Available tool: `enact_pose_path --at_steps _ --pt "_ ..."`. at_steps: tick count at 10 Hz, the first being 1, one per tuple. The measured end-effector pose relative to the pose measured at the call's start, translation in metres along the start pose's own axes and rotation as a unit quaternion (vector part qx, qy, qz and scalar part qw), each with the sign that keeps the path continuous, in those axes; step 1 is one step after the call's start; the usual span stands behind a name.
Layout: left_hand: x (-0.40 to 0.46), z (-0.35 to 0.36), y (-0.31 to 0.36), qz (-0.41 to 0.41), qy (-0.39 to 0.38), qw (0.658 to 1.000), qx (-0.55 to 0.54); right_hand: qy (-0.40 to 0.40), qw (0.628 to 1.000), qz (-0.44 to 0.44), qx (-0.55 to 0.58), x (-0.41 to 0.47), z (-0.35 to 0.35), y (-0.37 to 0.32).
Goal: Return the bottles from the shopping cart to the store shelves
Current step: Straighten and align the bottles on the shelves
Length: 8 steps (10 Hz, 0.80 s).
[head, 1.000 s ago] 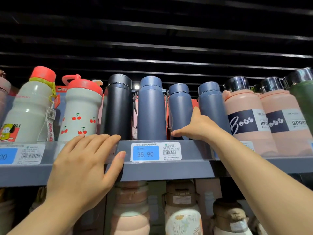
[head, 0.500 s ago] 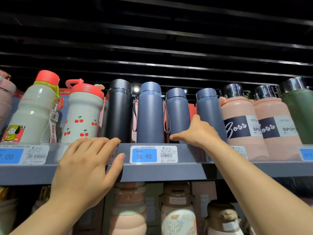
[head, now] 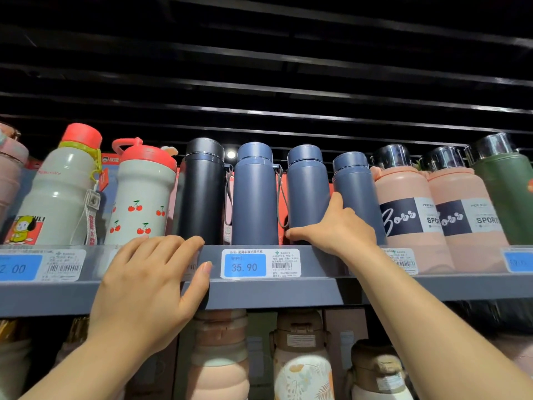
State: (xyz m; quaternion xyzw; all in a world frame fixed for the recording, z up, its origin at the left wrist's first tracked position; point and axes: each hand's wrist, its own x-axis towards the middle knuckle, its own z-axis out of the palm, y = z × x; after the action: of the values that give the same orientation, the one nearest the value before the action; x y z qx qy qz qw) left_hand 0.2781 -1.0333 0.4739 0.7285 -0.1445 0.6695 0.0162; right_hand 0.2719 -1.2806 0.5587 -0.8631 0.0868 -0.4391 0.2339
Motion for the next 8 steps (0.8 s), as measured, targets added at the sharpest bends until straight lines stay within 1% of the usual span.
enact_pose_path --at_steps 1,3,4,6,8 --pt "-0.0001 0.0001 0.0003 0.0 0.001 1.0 -0.001 0.033 0.999 -0.007 -0.006 -0.0033 0.0029 -0.0002" --pt "0.0 0.0001 0.0002 -0.001 0.007 1.0 -0.001 -0.024 0.999 -0.03 0.039 -0.0067 -0.0037 0.0006" --pt "0.0001 0.0002 -0.0001 -0.002 0.003 1.0 -0.002 -0.029 0.998 -0.022 0.057 -0.0081 -0.0058 0.0008" --pt "-0.0002 0.0005 0.0001 -0.001 0.002 1.0 -0.006 0.003 0.999 -0.018 0.029 -0.0087 -0.0009 0.0016" --pt "0.0001 0.0018 -0.0008 -0.003 0.004 1.0 -0.008 -0.001 0.998 -0.035 0.046 -0.0072 -0.0008 0.0049"
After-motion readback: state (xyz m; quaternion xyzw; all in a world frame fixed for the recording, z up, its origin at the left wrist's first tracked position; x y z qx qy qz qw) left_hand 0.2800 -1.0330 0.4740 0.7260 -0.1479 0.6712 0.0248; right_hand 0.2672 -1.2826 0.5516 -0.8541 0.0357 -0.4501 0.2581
